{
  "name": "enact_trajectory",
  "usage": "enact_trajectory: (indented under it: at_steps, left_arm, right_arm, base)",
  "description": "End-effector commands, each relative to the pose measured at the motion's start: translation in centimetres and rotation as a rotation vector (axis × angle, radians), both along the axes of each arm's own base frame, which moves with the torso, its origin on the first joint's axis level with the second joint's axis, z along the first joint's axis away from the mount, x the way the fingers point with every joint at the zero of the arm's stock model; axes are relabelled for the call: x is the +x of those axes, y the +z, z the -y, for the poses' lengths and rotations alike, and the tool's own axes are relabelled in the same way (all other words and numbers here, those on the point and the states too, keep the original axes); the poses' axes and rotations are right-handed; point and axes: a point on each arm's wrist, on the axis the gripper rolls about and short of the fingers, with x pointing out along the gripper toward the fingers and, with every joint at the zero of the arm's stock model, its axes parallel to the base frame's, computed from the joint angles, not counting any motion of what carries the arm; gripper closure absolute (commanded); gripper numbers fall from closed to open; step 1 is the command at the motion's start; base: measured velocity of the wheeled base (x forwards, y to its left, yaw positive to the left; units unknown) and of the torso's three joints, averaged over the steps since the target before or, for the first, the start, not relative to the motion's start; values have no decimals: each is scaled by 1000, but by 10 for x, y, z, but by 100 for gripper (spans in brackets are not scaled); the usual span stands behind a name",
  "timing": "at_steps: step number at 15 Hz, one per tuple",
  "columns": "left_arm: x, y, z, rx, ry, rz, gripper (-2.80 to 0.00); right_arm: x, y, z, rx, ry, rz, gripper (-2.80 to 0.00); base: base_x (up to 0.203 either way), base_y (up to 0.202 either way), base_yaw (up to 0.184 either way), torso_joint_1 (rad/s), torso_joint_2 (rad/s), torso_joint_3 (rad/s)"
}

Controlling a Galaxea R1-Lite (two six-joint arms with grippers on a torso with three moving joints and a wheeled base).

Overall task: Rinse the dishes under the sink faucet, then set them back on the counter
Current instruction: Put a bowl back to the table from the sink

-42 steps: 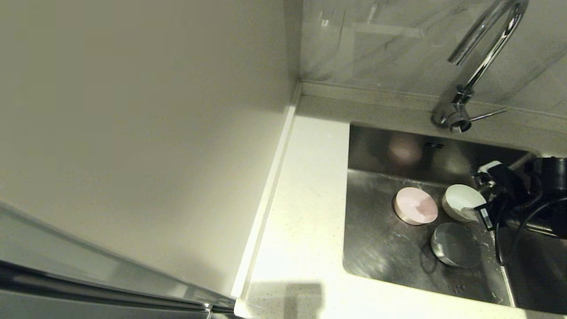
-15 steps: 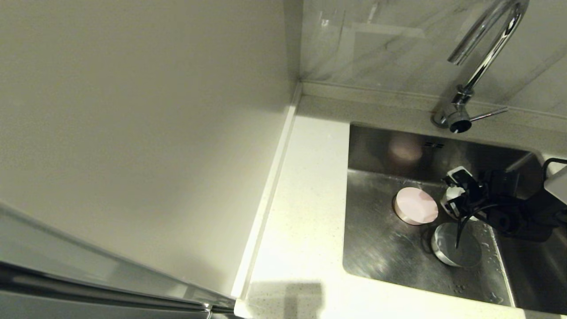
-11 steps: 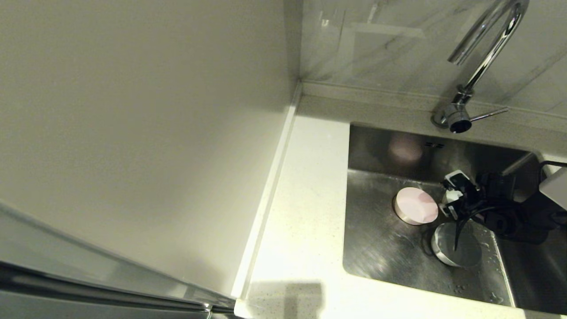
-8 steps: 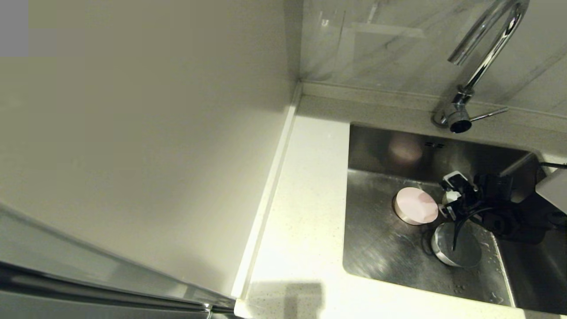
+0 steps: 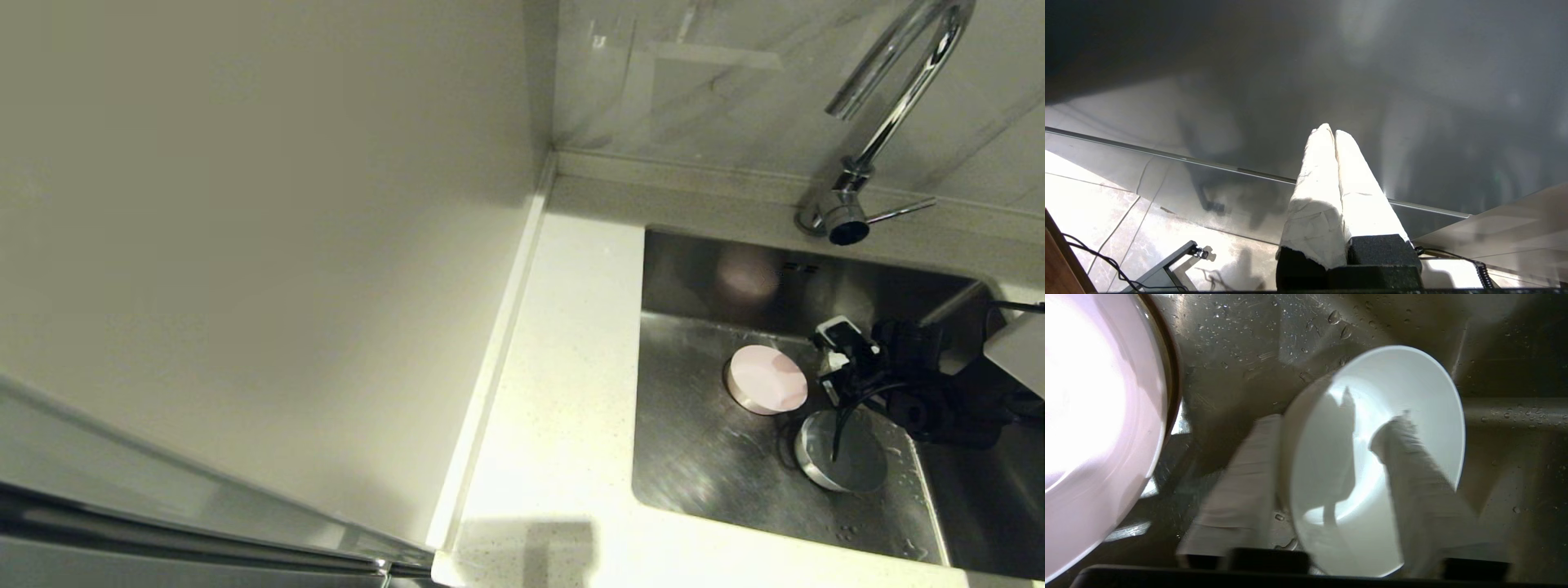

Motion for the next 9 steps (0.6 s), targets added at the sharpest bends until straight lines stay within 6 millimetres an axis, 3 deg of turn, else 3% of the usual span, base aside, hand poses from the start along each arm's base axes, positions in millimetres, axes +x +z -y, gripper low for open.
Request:
enact_trajectory:
  at_steps: [1, 5, 9]
  left_arm:
    - [0, 0, 0, -1, 1, 3, 0]
    - [0, 0, 0, -1, 1, 3, 0]
    - [0, 0, 0, -1, -1, 3, 0]
  right_arm:
    - [-2, 4, 2, -6, -5, 8, 0]
    - [-16, 45, 0, -18, -8, 80, 0]
    - [-64, 102, -12, -15, -7, 152, 0]
  base:
    - [0, 0, 0, 0, 0, 0]
    - [0, 0, 0, 0, 0, 0]
    - [0, 0, 0, 0, 0, 0]
